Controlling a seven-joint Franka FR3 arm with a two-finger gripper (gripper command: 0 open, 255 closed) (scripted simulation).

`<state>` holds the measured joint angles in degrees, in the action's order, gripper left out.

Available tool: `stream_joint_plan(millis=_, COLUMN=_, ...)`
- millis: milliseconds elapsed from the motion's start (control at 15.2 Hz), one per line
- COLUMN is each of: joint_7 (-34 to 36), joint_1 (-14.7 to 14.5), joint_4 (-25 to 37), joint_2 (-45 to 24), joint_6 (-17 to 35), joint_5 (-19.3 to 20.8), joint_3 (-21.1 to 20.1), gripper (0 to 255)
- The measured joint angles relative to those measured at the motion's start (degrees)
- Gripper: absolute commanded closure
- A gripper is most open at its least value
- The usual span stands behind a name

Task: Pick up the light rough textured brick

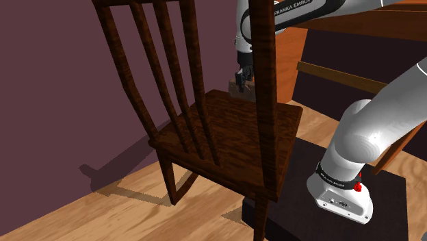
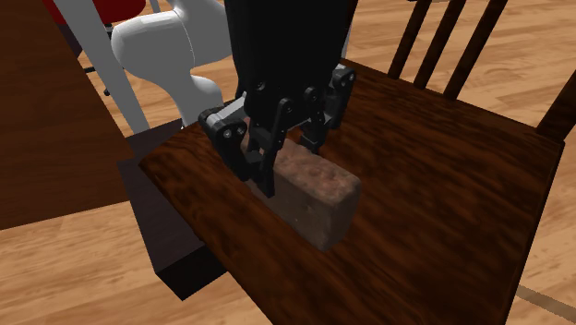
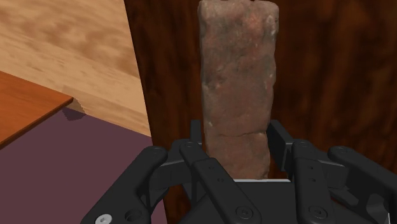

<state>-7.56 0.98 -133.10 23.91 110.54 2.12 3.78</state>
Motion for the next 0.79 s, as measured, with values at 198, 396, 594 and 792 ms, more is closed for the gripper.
stream_joint_plan(millis=198, joint_7=0.00, joint_1=0.00, joint_4=0.00, joint_2=0.00, joint_6=0.02, joint_5=-0.01, joint_3=0.00, gripper=255)
stream_joint_plan(millis=396, joint_7=0.00, joint_1=0.00, joint_4=0.16, joint_2=0.08, joint_6=-0.29, joint_5=-0.01, joint_3=-0.01, gripper=255)
stream_joint_plan(millis=594, joint_7=-0.05, joint_1=0.00, joint_4=2.05, joint_2=0.17, joint_6=-2.36, joint_5=-0.04, joint_3=-0.02, gripper=255)
stream_joint_plan(millis=792, joint_7=0.03, joint_1=-0.05, joint_4=4.05, joint_2=0.39, joint_6=-4.57, joint_5=-0.10, joint_3=-0.14, gripper=255)
